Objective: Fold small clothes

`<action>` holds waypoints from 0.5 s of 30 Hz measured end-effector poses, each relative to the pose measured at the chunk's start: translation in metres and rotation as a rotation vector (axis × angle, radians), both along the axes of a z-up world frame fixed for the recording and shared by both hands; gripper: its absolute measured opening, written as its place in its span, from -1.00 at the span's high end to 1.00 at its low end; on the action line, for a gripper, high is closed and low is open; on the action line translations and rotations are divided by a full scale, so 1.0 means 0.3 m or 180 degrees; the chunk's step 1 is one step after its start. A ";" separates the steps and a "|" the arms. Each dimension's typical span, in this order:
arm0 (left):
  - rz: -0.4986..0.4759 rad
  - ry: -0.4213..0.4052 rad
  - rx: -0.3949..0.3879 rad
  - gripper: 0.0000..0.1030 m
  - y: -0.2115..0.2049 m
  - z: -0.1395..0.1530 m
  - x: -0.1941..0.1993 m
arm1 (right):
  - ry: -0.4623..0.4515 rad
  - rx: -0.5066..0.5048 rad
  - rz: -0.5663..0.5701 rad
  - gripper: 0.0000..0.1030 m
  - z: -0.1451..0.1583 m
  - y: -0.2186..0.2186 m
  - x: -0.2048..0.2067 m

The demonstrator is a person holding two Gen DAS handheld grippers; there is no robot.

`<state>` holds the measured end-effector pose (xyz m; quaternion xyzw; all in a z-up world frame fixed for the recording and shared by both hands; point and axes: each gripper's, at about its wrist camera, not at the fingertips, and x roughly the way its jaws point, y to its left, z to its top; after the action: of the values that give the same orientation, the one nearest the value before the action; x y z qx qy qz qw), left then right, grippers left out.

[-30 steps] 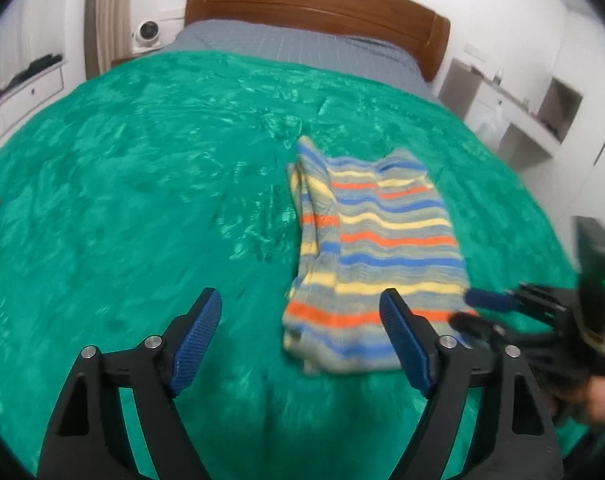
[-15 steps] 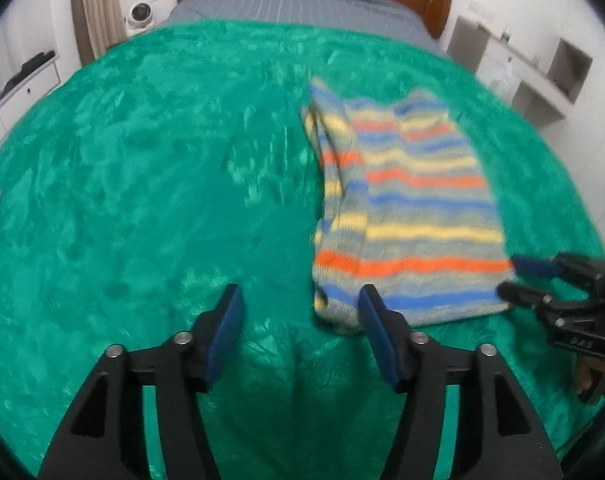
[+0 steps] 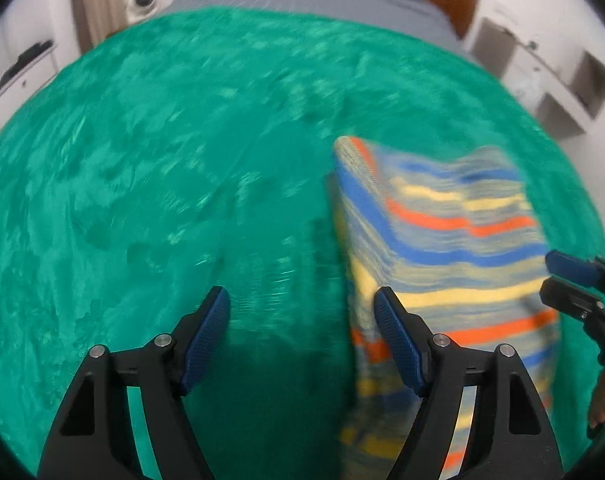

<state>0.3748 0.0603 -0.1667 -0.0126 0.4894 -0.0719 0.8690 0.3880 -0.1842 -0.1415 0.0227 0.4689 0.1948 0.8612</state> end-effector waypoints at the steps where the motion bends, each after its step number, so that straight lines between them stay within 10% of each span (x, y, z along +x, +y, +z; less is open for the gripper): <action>1: 0.0042 0.0007 0.0009 -0.31 0.017 -0.008 -0.001 | 0.0076 -0.0019 -0.0022 0.09 -0.033 0.000 0.015; 6: 0.0164 -0.0020 -0.0214 -0.22 0.127 0.017 -0.055 | 0.0072 0.0224 -0.0322 -0.06 -0.042 -0.104 -0.039; 11: -0.0252 0.0030 -0.1145 -0.77 0.110 0.045 -0.071 | 0.0216 0.1026 -0.0544 -0.45 -0.049 -0.221 -0.074; 15: -0.0514 0.0381 -0.0946 -0.70 -0.001 -0.044 -0.029 | 0.0644 0.1506 -0.0608 -0.45 -0.163 -0.219 -0.015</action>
<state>0.3660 0.0599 -0.1798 -0.1058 0.5236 -0.2121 0.8183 0.3835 -0.2500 -0.1906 0.2867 0.4896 0.2137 0.7952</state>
